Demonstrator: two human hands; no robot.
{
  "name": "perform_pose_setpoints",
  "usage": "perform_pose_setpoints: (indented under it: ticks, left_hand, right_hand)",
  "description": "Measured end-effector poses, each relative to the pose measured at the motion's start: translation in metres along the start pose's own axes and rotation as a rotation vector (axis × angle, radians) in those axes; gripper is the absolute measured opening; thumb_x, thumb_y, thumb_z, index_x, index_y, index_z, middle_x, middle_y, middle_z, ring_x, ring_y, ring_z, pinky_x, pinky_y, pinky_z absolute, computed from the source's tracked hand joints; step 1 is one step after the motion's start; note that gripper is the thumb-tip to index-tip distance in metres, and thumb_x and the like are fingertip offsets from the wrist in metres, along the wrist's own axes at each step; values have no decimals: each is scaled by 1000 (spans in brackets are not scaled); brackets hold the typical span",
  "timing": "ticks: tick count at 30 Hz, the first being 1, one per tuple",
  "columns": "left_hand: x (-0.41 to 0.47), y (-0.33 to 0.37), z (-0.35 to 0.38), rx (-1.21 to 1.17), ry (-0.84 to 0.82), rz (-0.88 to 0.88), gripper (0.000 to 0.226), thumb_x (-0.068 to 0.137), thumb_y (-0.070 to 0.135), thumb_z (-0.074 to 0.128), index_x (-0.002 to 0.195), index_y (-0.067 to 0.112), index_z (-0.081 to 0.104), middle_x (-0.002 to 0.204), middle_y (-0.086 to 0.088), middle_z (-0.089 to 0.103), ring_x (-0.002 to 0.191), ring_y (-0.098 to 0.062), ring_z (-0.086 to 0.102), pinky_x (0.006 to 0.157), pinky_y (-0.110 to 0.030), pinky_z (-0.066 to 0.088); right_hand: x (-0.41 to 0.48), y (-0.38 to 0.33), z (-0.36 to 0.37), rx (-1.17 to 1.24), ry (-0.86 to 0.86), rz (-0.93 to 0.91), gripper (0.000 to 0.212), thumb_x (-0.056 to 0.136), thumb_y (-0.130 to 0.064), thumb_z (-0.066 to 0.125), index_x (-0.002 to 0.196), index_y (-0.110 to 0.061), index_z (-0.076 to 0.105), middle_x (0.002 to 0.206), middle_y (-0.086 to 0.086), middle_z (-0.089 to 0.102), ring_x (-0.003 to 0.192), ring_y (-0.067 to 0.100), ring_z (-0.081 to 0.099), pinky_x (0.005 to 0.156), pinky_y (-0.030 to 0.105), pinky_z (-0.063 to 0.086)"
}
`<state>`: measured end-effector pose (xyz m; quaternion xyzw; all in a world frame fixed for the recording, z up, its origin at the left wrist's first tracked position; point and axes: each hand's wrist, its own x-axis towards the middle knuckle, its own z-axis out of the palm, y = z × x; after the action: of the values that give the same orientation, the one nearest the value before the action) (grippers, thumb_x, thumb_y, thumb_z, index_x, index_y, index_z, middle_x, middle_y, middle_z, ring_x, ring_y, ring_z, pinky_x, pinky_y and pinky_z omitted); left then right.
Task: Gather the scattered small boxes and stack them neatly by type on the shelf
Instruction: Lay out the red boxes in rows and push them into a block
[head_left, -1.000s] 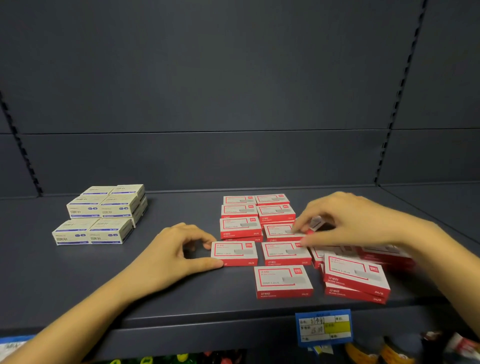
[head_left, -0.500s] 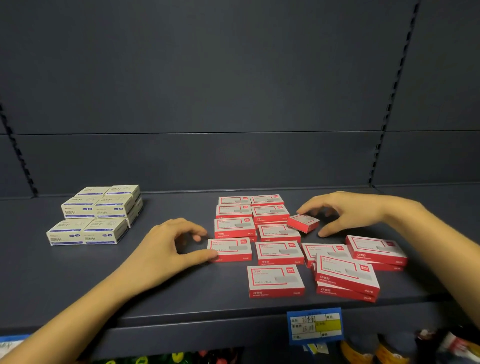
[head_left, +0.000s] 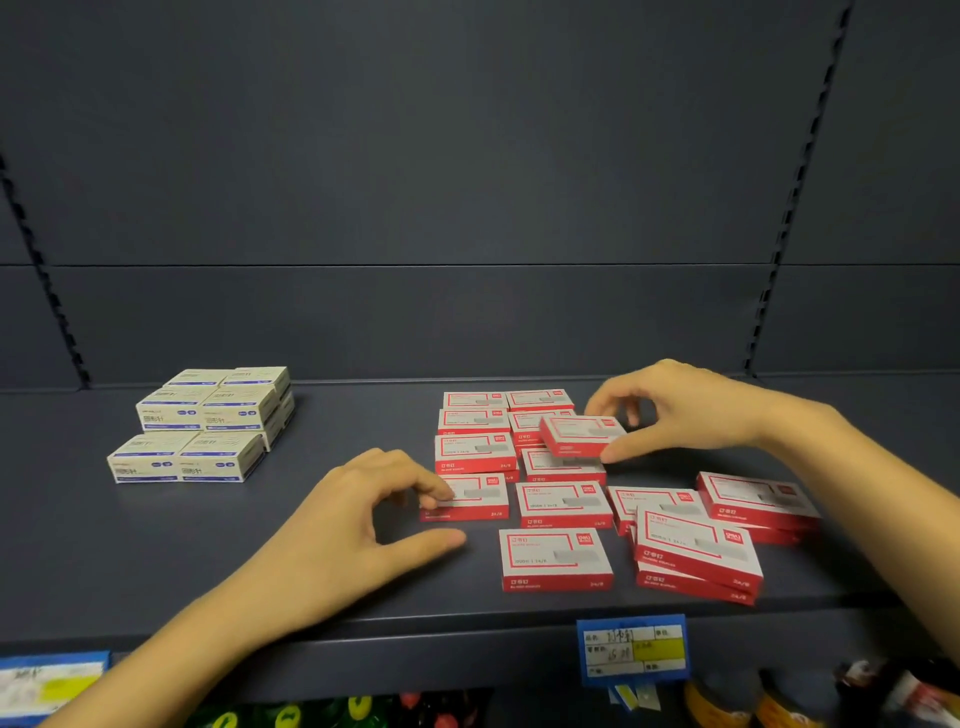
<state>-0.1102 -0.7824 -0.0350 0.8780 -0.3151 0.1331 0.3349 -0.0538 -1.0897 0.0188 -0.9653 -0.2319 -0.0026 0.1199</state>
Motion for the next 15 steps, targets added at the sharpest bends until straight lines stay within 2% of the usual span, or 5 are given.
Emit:
perform_pose_setpoints:
  ticks: [3,6,9,12,15]
  left_hand:
    - [0,5,3,-19,-21,24,35,66,54,64,89,28,69,83,16,65,90,-5,57,81,-18,44]
    - [0,8,8,-26,-39,30,42,64,61,62,92,29,69,87,18,64,93,-3,57,83,-17,44]
    - [0,8,14,-9,-50,32,50,61,68,64,96,33,68,92,23,64,95,0,55,85,-19,45]
    - [1,9,22,71,-63,52,60,59,75,56,102,35,66,100,26,62,98,7,51,90,-19,44]
    - [4,10,27,118,-75,61,62,59,78,54,101,35,65,100,27,60,98,10,49,92,-19,42]
  right_hand:
    - [6,-11,9,-150,26,-1,44,75,-58,60,113,-37,56,97,-29,54,79,0,53,60,12,36]
    - [8,-15,17,-230,42,-28,45,78,-59,56,117,-38,57,111,-23,54,82,-2,48,63,10,35]
    - [3,-18,15,-237,62,-21,43,80,-58,54,119,-39,55,111,-23,49,81,-4,44,64,11,34]
    - [-13,-23,1,-184,98,-6,39,78,-62,50,112,-42,56,107,-25,51,81,-1,49,66,19,42]
    - [-36,-31,-13,-106,62,-33,49,65,-74,39,99,-45,59,97,-27,57,85,5,56,75,30,52]
